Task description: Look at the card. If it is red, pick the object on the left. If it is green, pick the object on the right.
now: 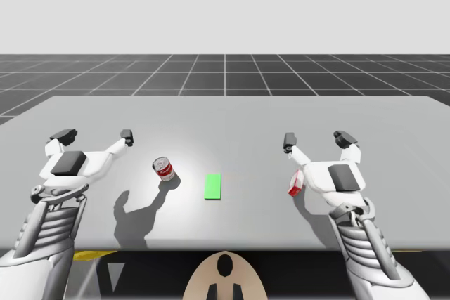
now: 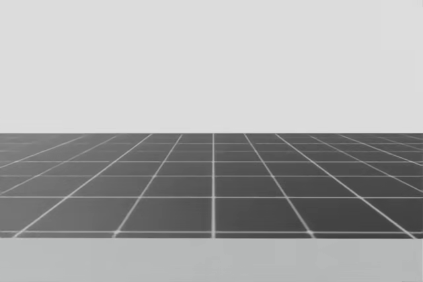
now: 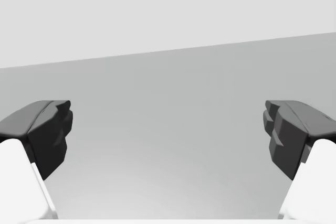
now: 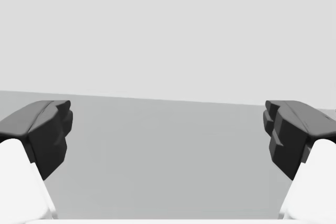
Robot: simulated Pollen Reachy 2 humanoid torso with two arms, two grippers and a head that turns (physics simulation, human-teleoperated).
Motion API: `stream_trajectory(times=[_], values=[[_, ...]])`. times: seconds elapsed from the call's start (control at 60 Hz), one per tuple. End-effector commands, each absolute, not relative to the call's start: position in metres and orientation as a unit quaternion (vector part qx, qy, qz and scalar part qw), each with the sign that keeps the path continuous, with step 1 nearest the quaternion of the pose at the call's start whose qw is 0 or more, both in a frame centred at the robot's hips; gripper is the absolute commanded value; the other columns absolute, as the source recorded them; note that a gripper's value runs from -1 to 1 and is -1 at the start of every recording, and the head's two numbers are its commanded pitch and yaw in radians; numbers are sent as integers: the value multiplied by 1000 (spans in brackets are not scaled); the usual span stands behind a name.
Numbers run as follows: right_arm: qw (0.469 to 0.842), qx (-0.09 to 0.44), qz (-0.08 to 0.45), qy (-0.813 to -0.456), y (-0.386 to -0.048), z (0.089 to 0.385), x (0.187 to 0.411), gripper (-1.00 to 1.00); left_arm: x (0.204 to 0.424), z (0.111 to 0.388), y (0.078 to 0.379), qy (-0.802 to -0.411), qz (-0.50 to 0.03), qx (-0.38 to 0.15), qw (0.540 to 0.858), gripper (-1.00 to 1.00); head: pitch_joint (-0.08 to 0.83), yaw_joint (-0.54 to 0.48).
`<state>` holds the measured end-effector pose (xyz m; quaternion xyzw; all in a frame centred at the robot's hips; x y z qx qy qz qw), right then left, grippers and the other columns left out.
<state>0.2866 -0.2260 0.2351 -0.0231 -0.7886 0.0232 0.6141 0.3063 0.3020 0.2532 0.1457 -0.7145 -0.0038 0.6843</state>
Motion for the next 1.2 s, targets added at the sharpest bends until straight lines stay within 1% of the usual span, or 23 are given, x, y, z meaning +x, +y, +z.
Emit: stream_trajectory(times=[0.017, 0.133, 0.233, 0.367, 0.383, 0.433, 0.483, 0.55, 0.567, 0.733, 0.75, 0.8, 0.817, 0.85, 0.867, 0.917, 0.983, 1.2], values=[[617, -21, 6, -787, -222, 234, 285, -1000, 306, 253, 302, -715, -4, 146, 684, -1000, -55, 5], [618, -10, 16, -786, -221, 235, 285, -1000, 306, 253, 302, -714, -4, 146, 684, -1000, -40, 5], [622, -10, 23, -783, -222, 234, 286, -1000, 306, 253, 302, -714, -4, 146, 685, -1000, 8, 5], [623, -14, 25, -782, -222, 233, 286, -1000, 306, 253, 301, -714, -6, 147, 684, -1000, 110, 1], [623, -15, 26, -782, -221, 233, 286, -1000, 306, 253, 301, -714, -6, 148, 685, -1000, 142, -2], [624, -16, 26, -781, -221, 233, 287, -1000, 306, 253, 301, -714, -6, 148, 684, -1000, 169, -4], [626, -17, 27, -779, -221, 232, 287, -1000, 306, 253, 301, -714, -6, 149, 684, -1000, 220, -3], [627, -17, 28, -779, -221, 231, 288, -1000, 306, 253, 301, -714, -6, 149, 684, -1000, 268, 3], [627, -18, 29, -778, -221, 230, 288, -1000, 306, 252, 301, -714, -7, 149, 684, -1000, 297, 7], [629, -18, 29, -777, -221, 230, 288, -1000, 307, 252, 301, -714, -8, 150, 684, -1000, 416, 21], [629, -18, 28, -777, -221, 230, 289, -1000, 306, 252, 301, -714, -8, 150, 684, -1000, 444, 24], [629, -19, 29, -776, -220, 230, 289, -1000, 306, 252, 301, -714, -9, 151, 683, -1000, 473, 26], [630, -19, 29, -776, -220, 229, 289, -1000, 306, 252, 301, -715, -9, 151, 683, -1000, 500, 30], [630, -19, 30, -776, -220, 229, 289, -1000, 306, 252, 301, -715, -9, 152, 683, -1000, 516, 33], [630, -19, 30, -775, -220, 229, 289, -1000, 306, 252, 301, -715, -10, 152, 683, -1000, 543, 37], [630, -18, 30, -776, -220, 229, 289, -1000, 306, 252, 301, -715, -11, 153, 683, -1000, 570, 41], [630, -18, 29, -775, -220, 229, 289, -1000, 307, 252, 301, -715, -11, 154, 682, -1000, 640, 55], [630, -17, 30, -776, -219, 230, 288, -1000, 308, 252, 300, -715, -12, 155, 682, -1000, 725, 88]])
